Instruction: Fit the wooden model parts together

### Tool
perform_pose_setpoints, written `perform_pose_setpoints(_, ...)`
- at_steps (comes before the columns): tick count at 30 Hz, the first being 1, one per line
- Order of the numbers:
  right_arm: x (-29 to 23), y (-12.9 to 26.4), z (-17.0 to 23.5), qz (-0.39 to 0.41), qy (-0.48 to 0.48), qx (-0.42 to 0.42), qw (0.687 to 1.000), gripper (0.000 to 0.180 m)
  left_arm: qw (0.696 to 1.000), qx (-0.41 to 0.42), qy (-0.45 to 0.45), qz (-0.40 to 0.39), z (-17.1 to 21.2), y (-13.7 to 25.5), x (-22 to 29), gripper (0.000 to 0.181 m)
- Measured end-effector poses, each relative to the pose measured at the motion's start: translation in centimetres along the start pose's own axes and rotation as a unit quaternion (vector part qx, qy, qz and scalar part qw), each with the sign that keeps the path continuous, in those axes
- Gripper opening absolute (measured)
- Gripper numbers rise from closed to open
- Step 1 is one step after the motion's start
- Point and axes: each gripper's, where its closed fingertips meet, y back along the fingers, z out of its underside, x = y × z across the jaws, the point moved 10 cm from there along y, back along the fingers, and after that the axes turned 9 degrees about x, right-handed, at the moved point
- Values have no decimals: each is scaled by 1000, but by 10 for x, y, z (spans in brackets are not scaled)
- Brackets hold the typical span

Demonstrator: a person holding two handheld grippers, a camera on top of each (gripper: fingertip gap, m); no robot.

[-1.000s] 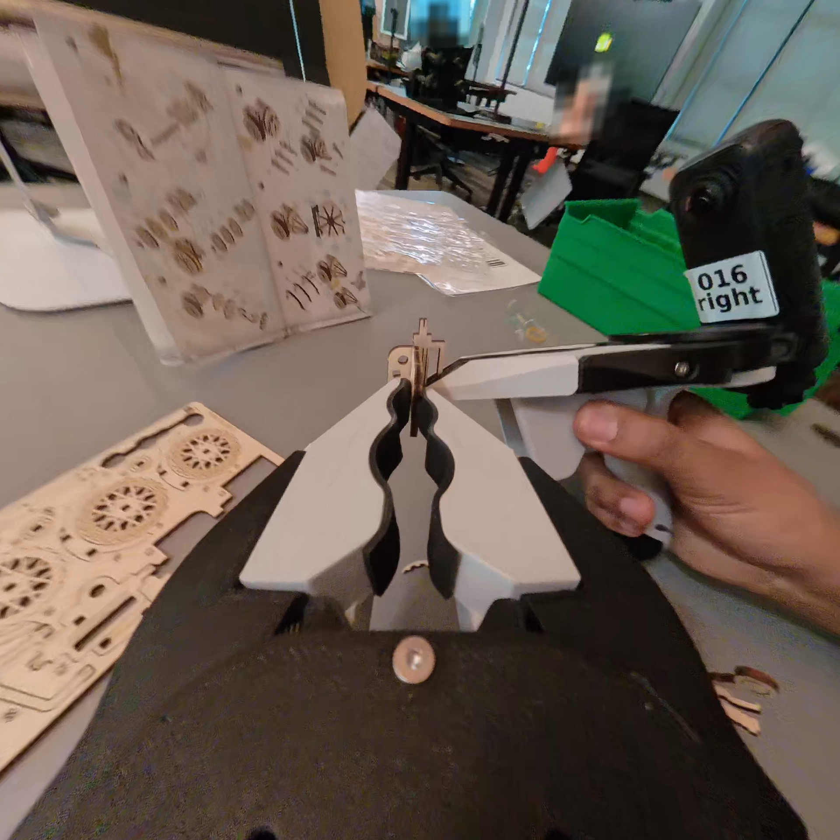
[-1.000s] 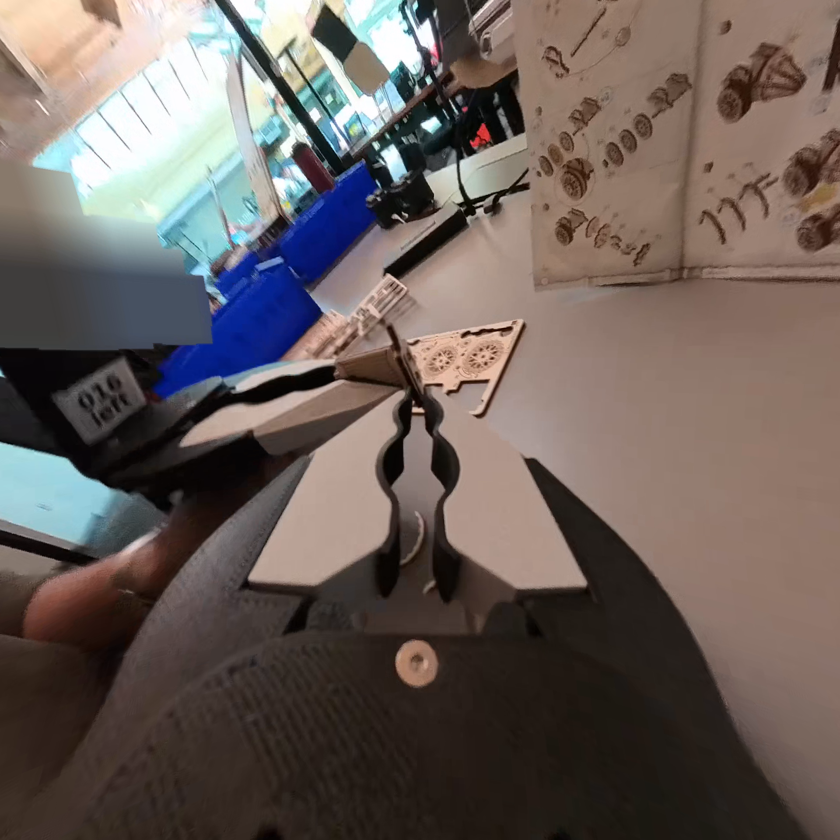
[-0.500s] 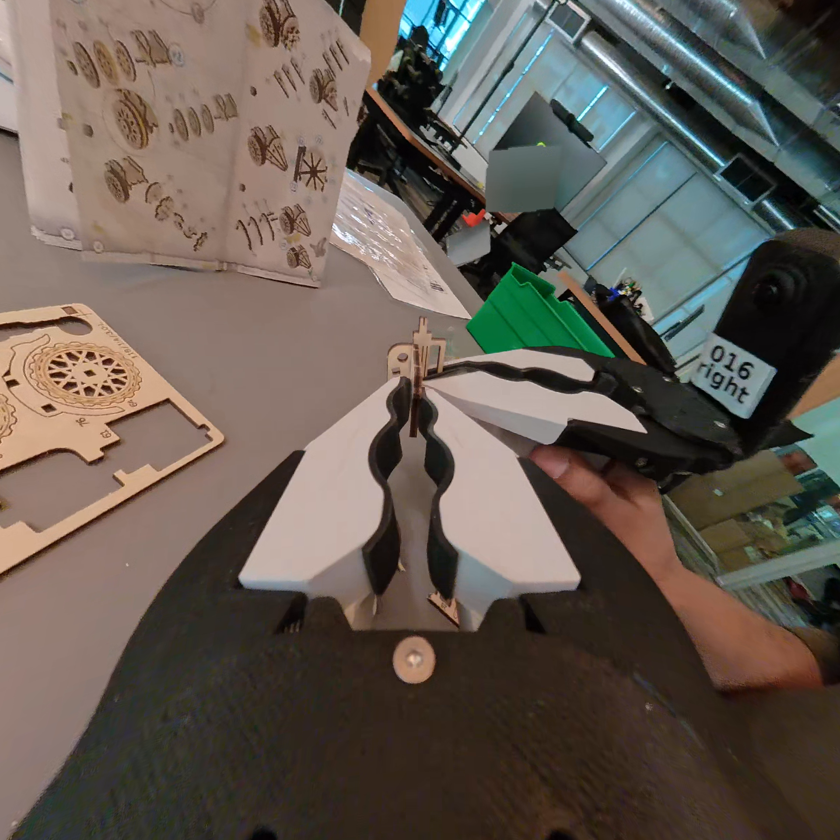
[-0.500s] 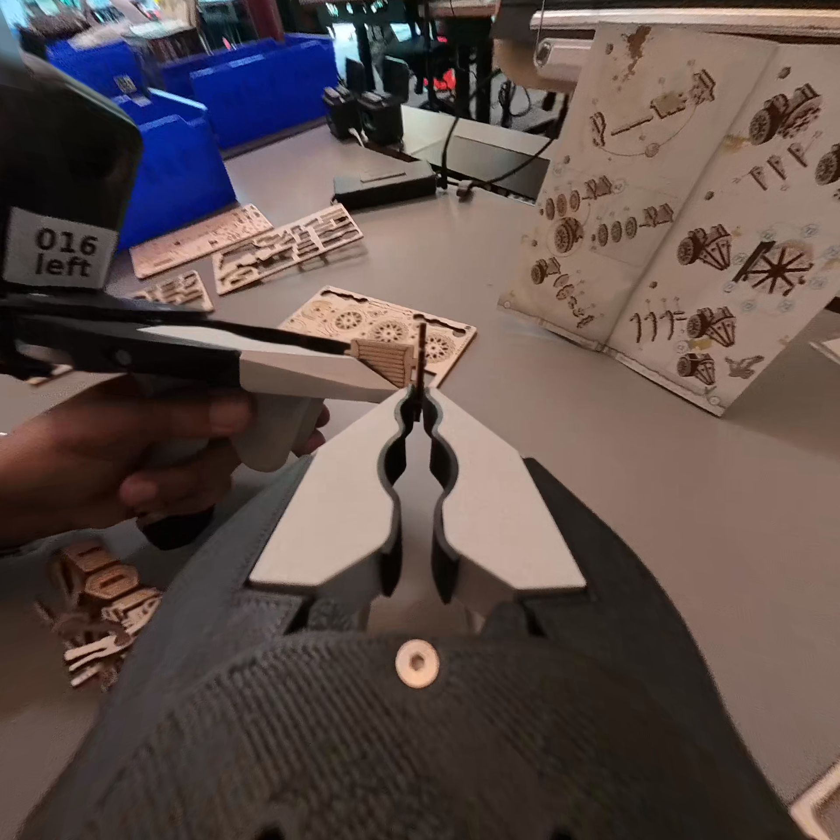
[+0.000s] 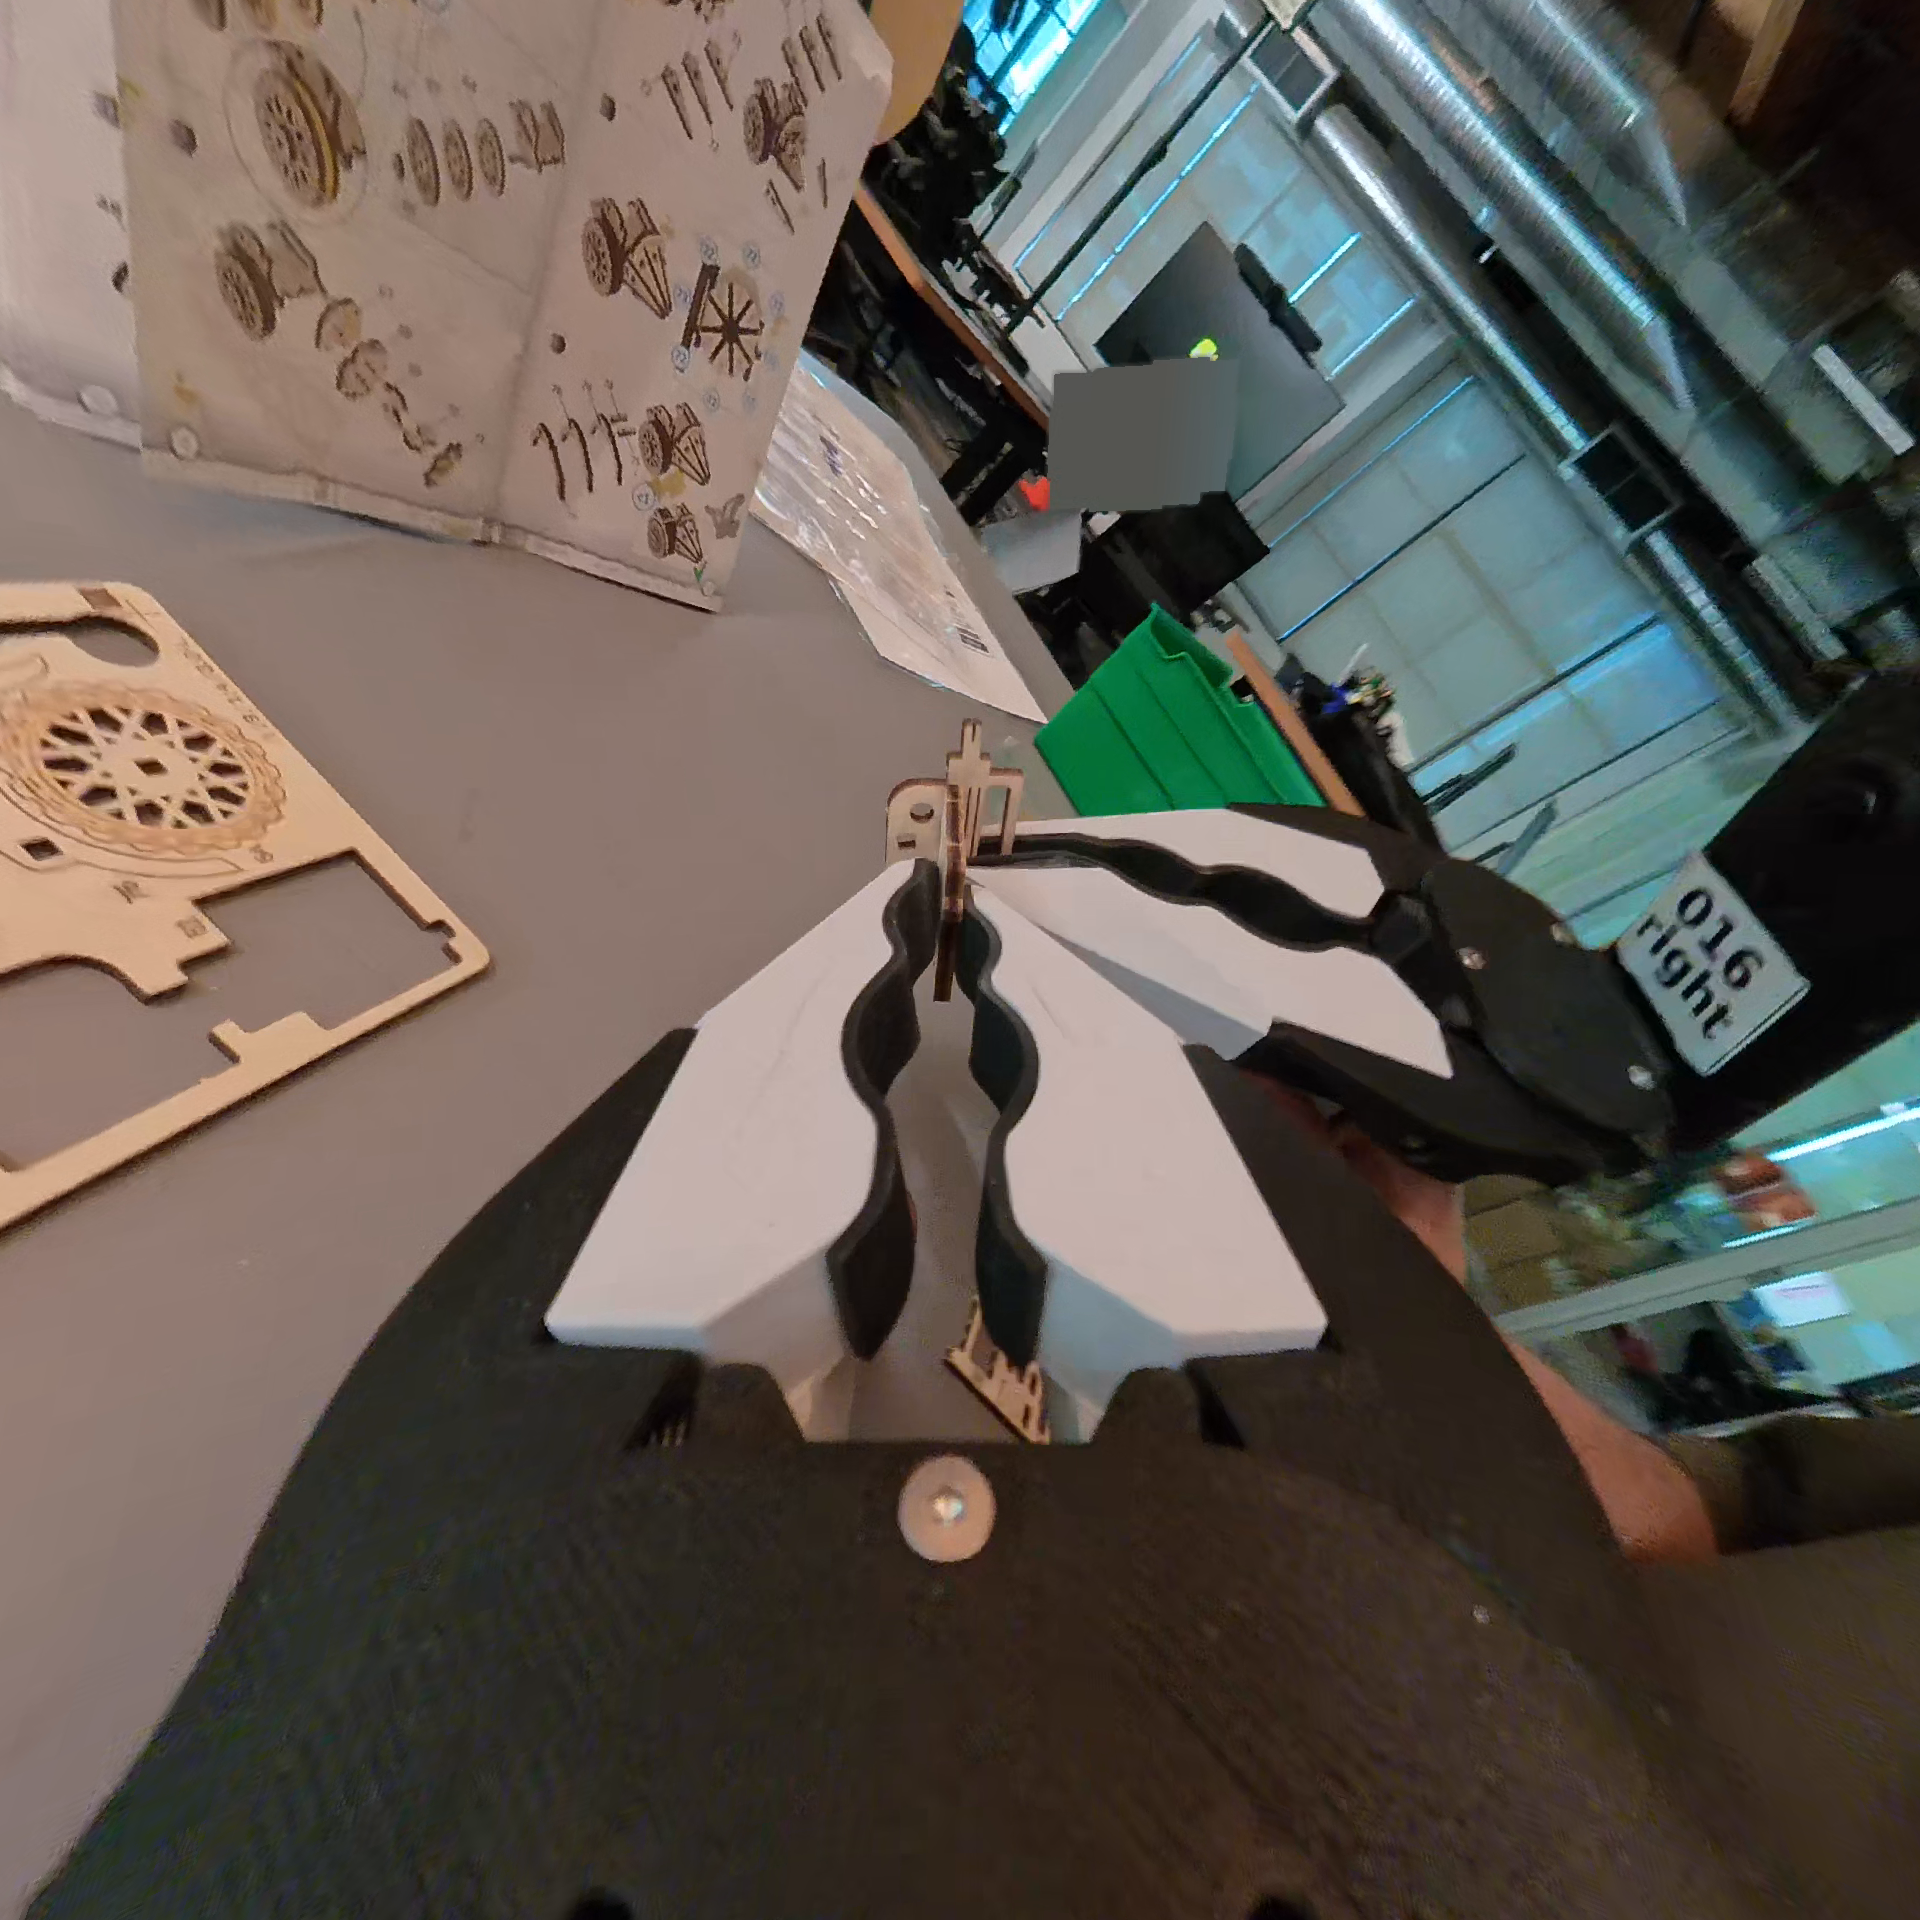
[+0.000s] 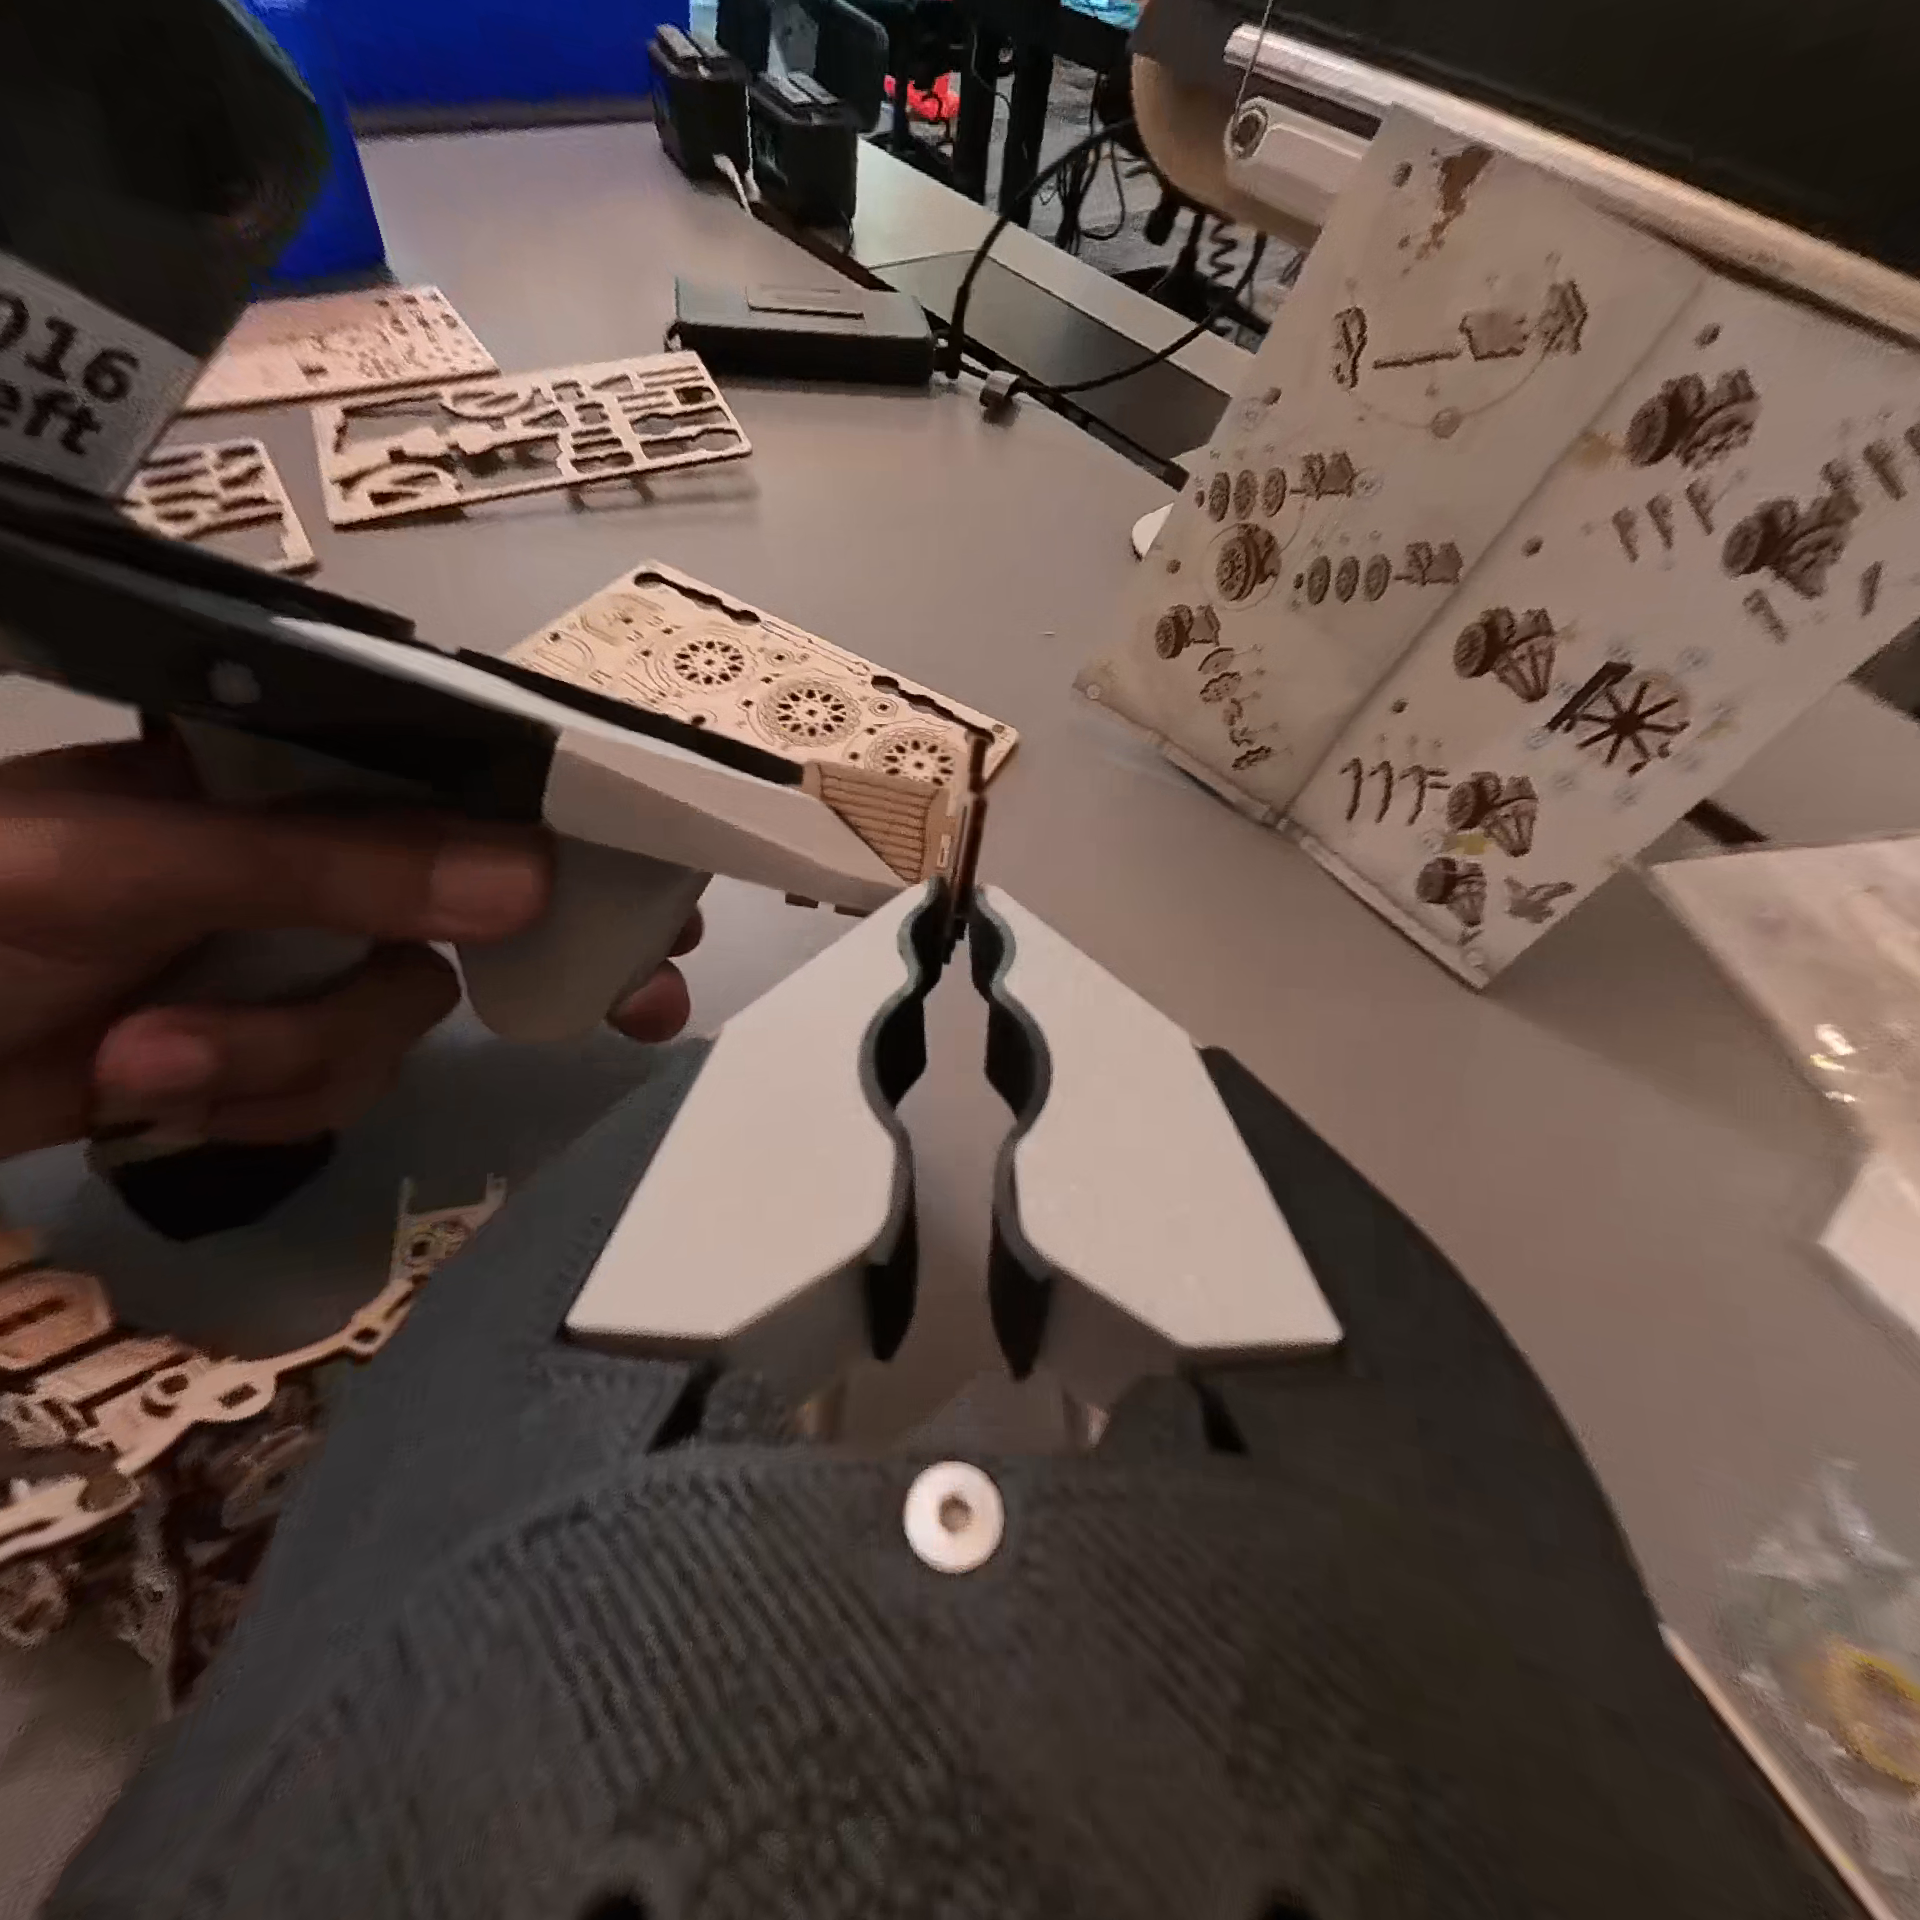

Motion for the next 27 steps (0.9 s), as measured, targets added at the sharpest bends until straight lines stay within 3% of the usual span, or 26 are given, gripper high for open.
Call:
perform_pose_setpoints(5, 7, 6, 2, -30, -8, 53, 998, 13, 995, 11, 93, 45, -2, 3, -5, 1)
perform_pose_setpoints(14, -1, 18, -2, -14, 35, 137, 990, 22, 964, 54, 235, 112, -6, 9, -3, 0)
perform_pose_setpoints(21, -2, 26, -8, -27, 33, 178, 983, 13, 932, 56, 321, 156, -5, 10, 4, 1)
perform_pose_setpoints(27, -6, 27, -13, -16, 59, 156, 986, 2, 933, 58, 322, 147, -4, 10, 7, 2)
